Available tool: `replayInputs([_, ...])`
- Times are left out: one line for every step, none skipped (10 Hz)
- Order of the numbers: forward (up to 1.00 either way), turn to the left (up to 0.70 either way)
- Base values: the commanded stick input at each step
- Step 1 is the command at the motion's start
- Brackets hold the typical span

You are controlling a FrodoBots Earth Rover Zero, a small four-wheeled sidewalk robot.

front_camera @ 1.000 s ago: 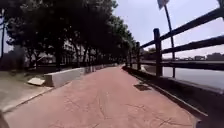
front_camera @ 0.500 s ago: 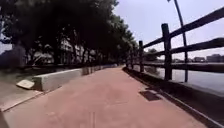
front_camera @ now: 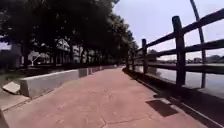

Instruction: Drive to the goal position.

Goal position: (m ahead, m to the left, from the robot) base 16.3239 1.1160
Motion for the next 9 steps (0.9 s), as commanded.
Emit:
replayInputs([1.00, 0.01])
replayInputs([1.00, 0.01])
replayInputs([1.00, 0.01])
replayInputs([1.00, 0.01])
replayInputs([1.00, 0.01])
replayInputs([1.00, 0.01])
replayInputs([1.00, 0.01])
replayInputs([1.00, 0.01])
replayInputs([1.00, 0.01])
